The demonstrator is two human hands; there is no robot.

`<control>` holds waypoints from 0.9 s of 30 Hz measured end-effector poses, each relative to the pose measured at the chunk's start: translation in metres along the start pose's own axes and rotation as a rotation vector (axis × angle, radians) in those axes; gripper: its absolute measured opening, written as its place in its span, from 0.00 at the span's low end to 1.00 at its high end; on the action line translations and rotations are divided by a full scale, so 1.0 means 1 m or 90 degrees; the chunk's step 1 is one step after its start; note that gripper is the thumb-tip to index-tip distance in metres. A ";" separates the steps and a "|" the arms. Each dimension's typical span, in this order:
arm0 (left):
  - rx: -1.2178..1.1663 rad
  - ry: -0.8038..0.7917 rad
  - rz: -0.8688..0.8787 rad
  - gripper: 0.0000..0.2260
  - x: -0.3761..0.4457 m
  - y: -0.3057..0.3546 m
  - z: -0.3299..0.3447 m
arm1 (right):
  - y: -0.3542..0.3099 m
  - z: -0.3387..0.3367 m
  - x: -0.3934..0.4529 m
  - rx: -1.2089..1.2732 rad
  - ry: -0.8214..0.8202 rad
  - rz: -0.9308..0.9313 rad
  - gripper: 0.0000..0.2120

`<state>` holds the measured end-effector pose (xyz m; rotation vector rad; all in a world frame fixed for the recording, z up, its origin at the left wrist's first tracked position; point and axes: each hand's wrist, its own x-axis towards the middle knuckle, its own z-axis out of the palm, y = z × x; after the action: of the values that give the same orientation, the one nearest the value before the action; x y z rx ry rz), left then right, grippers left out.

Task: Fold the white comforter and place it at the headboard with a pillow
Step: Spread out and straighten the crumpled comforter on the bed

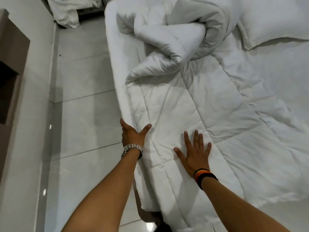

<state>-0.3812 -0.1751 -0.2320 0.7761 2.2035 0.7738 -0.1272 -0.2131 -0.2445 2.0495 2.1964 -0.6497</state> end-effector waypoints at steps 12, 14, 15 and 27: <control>0.217 0.012 0.330 0.72 0.175 0.117 -0.002 | -0.104 -0.030 0.134 0.084 0.126 0.103 0.38; 0.269 -0.033 0.385 0.75 0.225 0.131 0.015 | -0.115 -0.014 0.169 0.075 0.115 0.157 0.38; 0.272 -0.069 0.404 0.76 0.251 0.137 0.021 | -0.124 -0.003 0.184 0.050 0.104 0.184 0.37; 0.233 -0.429 0.267 0.71 0.378 0.176 -0.037 | -0.187 -0.090 0.254 0.352 0.368 0.318 0.38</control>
<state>-0.5820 0.1927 -0.2333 1.4664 1.5909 0.2197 -0.3151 0.0520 -0.1981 3.2630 1.6803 -0.7234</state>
